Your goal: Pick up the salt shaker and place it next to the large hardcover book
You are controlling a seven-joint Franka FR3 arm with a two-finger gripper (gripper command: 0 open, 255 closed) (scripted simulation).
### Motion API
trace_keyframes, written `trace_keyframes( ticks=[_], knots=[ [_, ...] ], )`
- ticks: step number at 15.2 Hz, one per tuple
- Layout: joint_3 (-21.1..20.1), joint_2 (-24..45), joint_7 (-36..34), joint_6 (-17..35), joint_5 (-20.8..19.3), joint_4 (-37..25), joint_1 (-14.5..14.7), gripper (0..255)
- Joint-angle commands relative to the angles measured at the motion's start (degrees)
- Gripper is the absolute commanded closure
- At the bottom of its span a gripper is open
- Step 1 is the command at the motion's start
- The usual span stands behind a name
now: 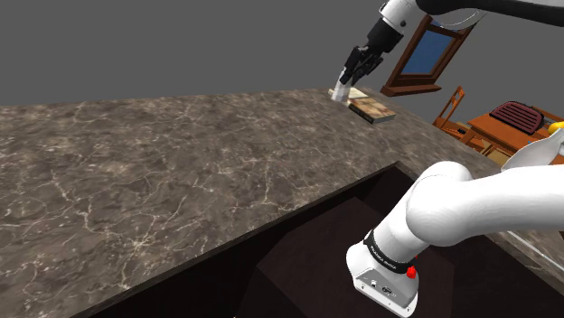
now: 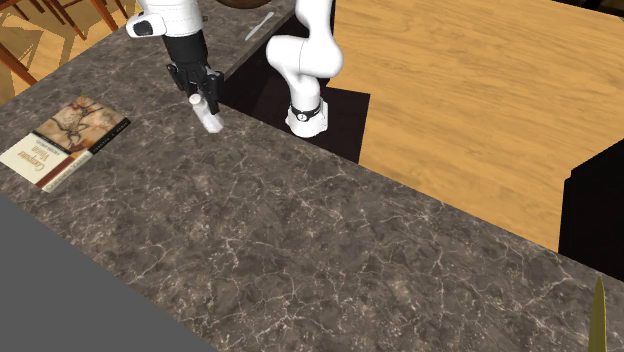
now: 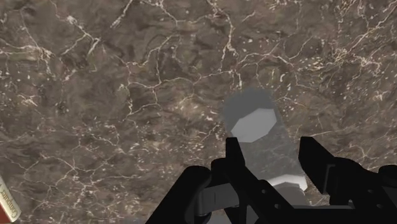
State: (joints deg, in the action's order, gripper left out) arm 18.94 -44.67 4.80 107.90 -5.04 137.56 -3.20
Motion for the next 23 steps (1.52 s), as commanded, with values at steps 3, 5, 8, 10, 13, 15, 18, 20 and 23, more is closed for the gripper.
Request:
trace_keyframes(
  ticks=[3, 5, 8, 10, 13, 15, 18, 20, 23],
  knots=[
    [5.6, 3.5, 5.7, -0.1, -1.4, -3.8, -0.5, 255],
    [8.4, 5.5, 8.6, -0.2, -1.9, -5.9, -0.6, 255],
    [12.9, 8.8, 13.0, -0.4, -2.1, -9.6, -0.2, 255],
    [16.0, 11.3, 16.0, -0.5, -1.8, -12.4, 0.3, 255],
    [21.0, 15.5, 20.8, -0.9, -0.9, -16.9, 1.4, 255],
    [24.6, 18.7, 24.2, -1.2, 0.4, -20.3, 2.5, 255],
    [30.9, 24.4, 29.8, -2.0, 3.4, -25.9, 4.6, 255],
    [35.8, 29.1, 34.3, -2.9, 6.7, -30.1, 6.3, 255],
    [45.2, 39.2, 43.0, -5.3, 15.4, -37.2, 8.9, 255]
  ],
)
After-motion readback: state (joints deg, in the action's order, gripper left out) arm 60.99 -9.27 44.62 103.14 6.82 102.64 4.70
